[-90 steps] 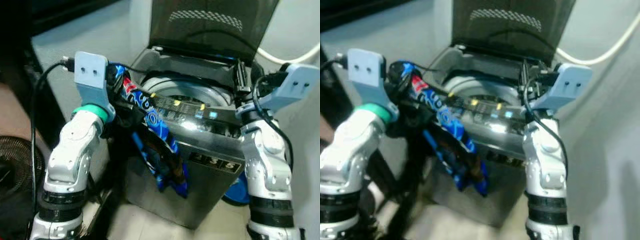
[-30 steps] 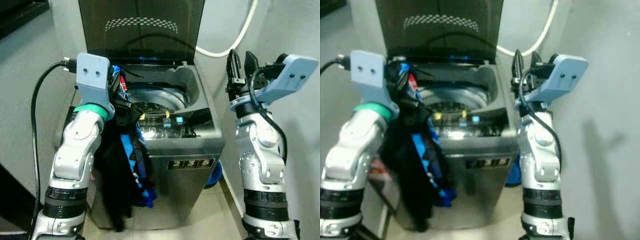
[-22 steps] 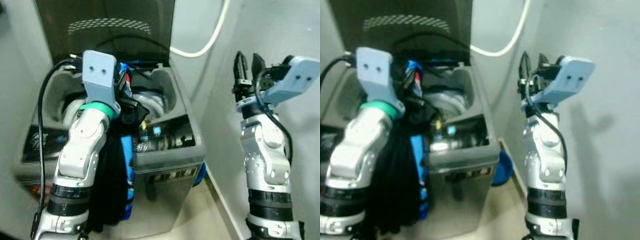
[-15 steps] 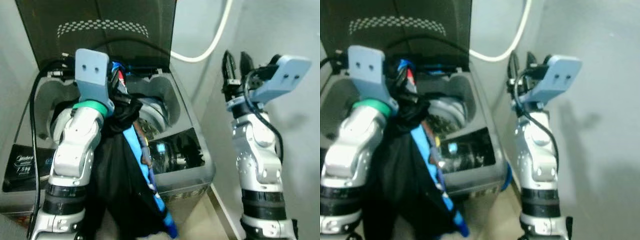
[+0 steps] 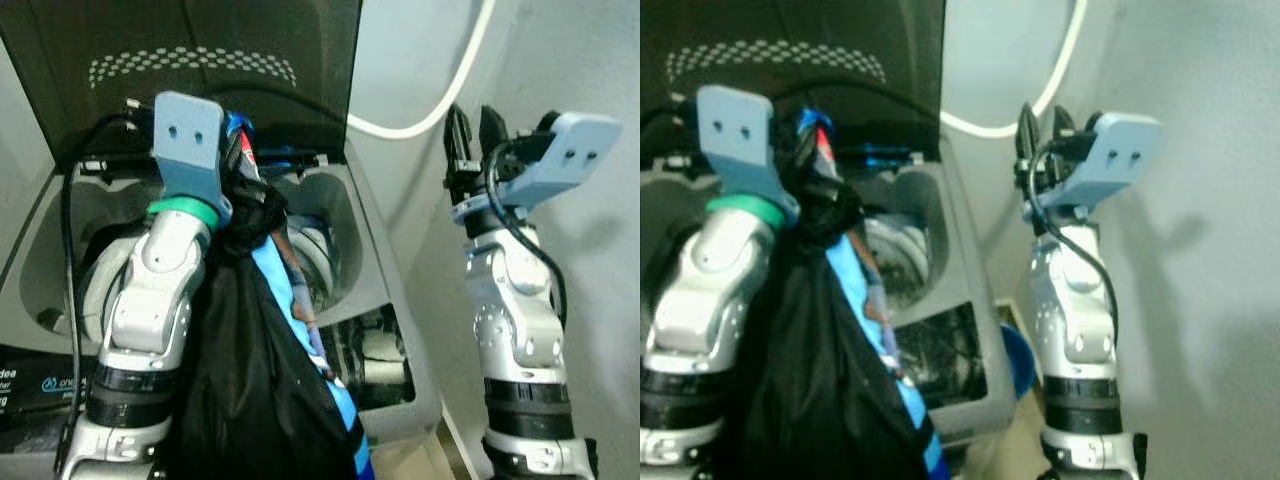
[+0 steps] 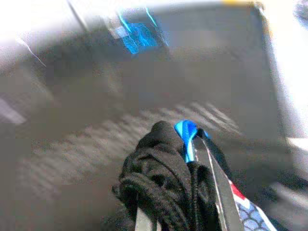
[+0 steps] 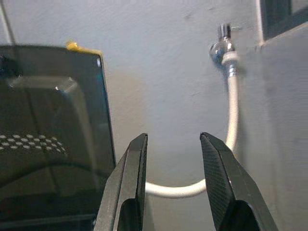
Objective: Clothes washing
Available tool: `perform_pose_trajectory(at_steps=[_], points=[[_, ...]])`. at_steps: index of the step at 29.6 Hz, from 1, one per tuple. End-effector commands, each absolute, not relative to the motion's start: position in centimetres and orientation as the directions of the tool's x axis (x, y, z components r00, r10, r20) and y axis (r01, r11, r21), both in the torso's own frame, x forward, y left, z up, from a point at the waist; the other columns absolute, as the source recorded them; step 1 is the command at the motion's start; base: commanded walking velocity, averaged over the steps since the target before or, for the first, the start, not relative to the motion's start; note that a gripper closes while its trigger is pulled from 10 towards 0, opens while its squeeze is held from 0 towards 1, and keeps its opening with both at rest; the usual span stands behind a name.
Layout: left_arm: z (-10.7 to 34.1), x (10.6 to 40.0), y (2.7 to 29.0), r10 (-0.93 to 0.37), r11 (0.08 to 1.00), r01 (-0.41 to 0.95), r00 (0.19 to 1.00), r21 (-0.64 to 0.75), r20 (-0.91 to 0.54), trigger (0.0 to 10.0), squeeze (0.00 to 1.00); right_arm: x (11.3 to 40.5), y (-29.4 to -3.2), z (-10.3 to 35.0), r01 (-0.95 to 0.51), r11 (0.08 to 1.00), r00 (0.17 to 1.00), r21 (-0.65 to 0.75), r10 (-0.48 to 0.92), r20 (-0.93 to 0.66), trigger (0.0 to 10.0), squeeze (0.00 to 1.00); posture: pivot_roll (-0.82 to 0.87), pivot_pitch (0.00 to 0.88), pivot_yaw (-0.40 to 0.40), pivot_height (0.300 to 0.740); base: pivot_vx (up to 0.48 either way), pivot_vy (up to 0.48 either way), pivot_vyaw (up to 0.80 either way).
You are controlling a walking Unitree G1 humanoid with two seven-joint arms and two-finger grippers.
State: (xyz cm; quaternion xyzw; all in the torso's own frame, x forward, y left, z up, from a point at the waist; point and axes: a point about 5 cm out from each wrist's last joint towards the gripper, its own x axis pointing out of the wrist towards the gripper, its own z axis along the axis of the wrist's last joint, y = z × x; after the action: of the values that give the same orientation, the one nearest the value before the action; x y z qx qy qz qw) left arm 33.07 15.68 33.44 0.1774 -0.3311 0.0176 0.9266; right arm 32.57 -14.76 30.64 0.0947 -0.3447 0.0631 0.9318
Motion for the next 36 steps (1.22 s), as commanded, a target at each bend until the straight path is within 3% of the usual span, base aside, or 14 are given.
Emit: perform_pose_trajectory(at_steps=[1, 8, 12, 14, 15, 16, 17, 18, 22, 23, 24, 26, 30, 36], points=[[35.9, 32.4, 16.4, -0.059, 0.869, -0.338, 0.654, 0.361, 0.754, 10.0, 0.00, 32.3, -14.7, 31.0, -0.212, 0.969, 0.732, 0.127, 0.072, 0.677, 10.0, 0.00, -0.04, 0.022, 0.033, 0.740, 0.000, 0.000, 0.00], [39.2, 33.5, 20.4, 0.083, 0.692, -0.636, 0.541, 0.343, 0.837, 10.0, 0.00, 32.0, -14.3, 31.6, -0.256, 0.960, 0.702, 0.115, 0.103, 0.704, 10.0, 0.00, -0.04, 0.023, 0.027, 0.740, 0.000, 0.000, 0.00], [39.4, 34.8, 22.5, 0.092, 0.604, -0.669, 0.599, 0.433, 0.796, 10.0, 0.00, 31.9, -14.3, 31.6, -0.259, 0.959, 0.700, 0.112, 0.106, 0.707, 10.0, 0.00, -0.04, 0.023, 0.029, 0.740, 0.000, 0.000, 0.00], [37.8, 35.9, 24.1, 0.209, 0.552, -0.689, 0.659, 0.469, 0.722, 10.0, 0.00, 31.8, -14.4, 31.5, -0.256, 0.960, 0.702, 0.112, 0.104, 0.705, 10.0, 0.00, -0.05, 0.026, 0.031, 0.740, 0.000, 0.000, 0.00], [34.2, 37.3, 24.8, 0.321, 0.748, -0.521, 0.826, 0.411, 0.463, 10.0, 0.00, 31.8, -14.5, 31.4, -0.251, 0.961, 0.705, 0.113, 0.102, 0.702, 10.0, 0.00, -0.05, 0.030, 0.033, 0.740, 0.000, 0.000, 0.00], [30.9, 38.2, 24.4, 0.313, 0.908, -0.358, 0.925, 0.219, 0.217, 10.0, 0.00, 31.7, -14.6, 31.3, -0.248, 0.962, 0.708, 0.113, 0.100, 0.699, 10.0, 0.00, -0.05, 0.032, 0.037, 0.740, 0.000, 0.000, 0.00], [28.3, 38.3, 23.2, 0.205, 0.973, -0.211, 0.976, 0.091, 0.074, 10.0, 0.00, 31.7, -14.7, 31.2, -0.246, 0.963, 0.709, 0.113, 0.099, 0.698, 10.0, 0.00, -0.05, 0.039, 0.035, 0.740, 0.000, 0.000, 0.00], [26.1, 37.7, 21.3, 0.048, 0.997, -0.048, 0.999, 0.061, -0.003, 10.0, 0.00, 31.7, -14.8, 31.2, -0.242, 0.964, 0.711, 0.113, 0.098, 0.696, 10.0, 0.00, -0.04, 0.044, 0.031, 0.740, 0.000, 0.000, 0.00], [24.6, 35.3, 18.3, -0.195, 0.961, 0.194, 0.981, 0.196, -0.014, 10.0, 0.00, 31.8, -14.8, 31.0, -0.246, 0.963, 0.717, 0.111, 0.104, 0.689, 10.0, 0.00, -0.03, 0.054, 0.027, 0.740, 0.000, 0.000, 0.00], [24.5, 34.3, 17.7, -0.266, 0.939, 0.263, 0.964, 0.220, -0.017, 10.0, 0.13, 31.9, -14.7, 30.9, -0.249, 0.962, 0.719, 0.111, 0.106, 0.687, 10.0, 0.00, -0.03, 0.054, 0.027, 0.740, 0.000, 0.000, 0.00], [24.5, 34.3, 17.7, -0.266, 0.939, 0.263, 0.964, 0.220, -0.017, 10.0, 0.13, 31.9, -14.7, 30.9, -0.249, 0.962, 0.719, 0.111, 0.106, 0.687, 10.0, 0.00, -0.03, 0.054, 0.027, 0.740, 0.000, 0.000, 0.00], [24.8, 32.7, 17.4, -0.342, 0.906, 0.332, 0.940, 0.261, -0.010, 10.0, 1.00, 31.9, -14.5, 30.9, -0.255, 0.960, 0.722, 0.112, 0.112, 0.682, 10.0, 0.00, -0.02, 0.061, 0.023, 0.740, 0.000, 0.000, 0.00], [26.7, 28.9, 18.0, -0.460, 0.843, 0.422, 0.887, 0.334, 0.043, 10.0, 1.00, 32.1, -14.2, 30.5, -0.272, 0.956, 0.732, 0.113, 0.129, 0.669, 10.0, 0.00, 0.01, 0.081, 0.010, 0.740, 0.000, 0.000, 0.00], [26.3, 25.6, 18.5, -0.494, 0.827, 0.467, 0.869, 0.313, 0.008, 10.0, 1.00, 32.3, -13.8, 30.1, -0.295, 0.949, 0.742, 0.110, 0.155, 0.652, 10.0, 0.00, 0.03, 0.093, -0.004, 0.740, 0.000, 0.000, 0.00]])
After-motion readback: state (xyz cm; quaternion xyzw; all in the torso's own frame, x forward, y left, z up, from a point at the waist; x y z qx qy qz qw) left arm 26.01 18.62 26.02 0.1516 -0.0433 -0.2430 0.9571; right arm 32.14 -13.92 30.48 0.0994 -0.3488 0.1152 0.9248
